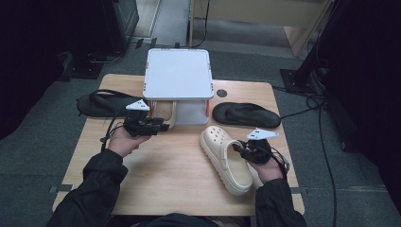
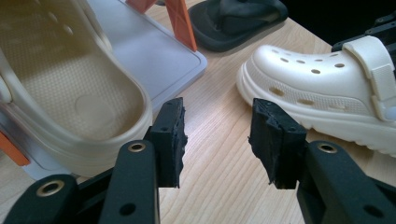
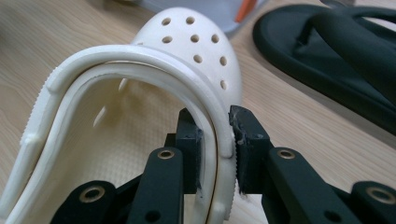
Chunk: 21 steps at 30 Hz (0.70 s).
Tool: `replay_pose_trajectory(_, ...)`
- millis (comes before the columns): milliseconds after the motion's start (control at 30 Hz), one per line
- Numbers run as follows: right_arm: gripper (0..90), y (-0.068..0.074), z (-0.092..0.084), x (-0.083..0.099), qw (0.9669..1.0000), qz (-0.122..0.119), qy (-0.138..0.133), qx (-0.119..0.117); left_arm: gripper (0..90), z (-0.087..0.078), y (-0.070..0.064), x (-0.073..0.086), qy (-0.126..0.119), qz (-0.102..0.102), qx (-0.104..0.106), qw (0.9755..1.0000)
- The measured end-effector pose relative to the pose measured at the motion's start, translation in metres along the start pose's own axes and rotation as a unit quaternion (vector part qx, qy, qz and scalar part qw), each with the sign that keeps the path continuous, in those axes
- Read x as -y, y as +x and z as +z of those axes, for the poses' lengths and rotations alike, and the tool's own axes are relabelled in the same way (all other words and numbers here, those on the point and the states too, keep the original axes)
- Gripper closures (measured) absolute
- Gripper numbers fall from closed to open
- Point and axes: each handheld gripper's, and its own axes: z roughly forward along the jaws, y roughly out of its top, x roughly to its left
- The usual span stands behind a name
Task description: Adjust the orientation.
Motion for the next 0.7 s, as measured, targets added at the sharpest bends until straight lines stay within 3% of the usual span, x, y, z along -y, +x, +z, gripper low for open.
replay_pose_trajectory(133,74.9,0.014,0.009,-0.012,0.9998,-0.019,0.002,0.005,57.1,0.001,-0.002,0.002,0.004,-0.001,0.003,1.0000)
replay_pose_trajectory(333,74.9,0.029,0.025,-0.028,0.9997,-0.020,-0.010,0.003,58.8,0.004,-0.007,0.006,0.005,0.000,0.004,1.0000)
replay_pose_trajectory(700,73.2,0.058,0.056,-0.042,0.9991,-0.041,-0.003,0.012,61.3,0.018,-0.016,0.016,0.019,0.004,0.002,0.9998)
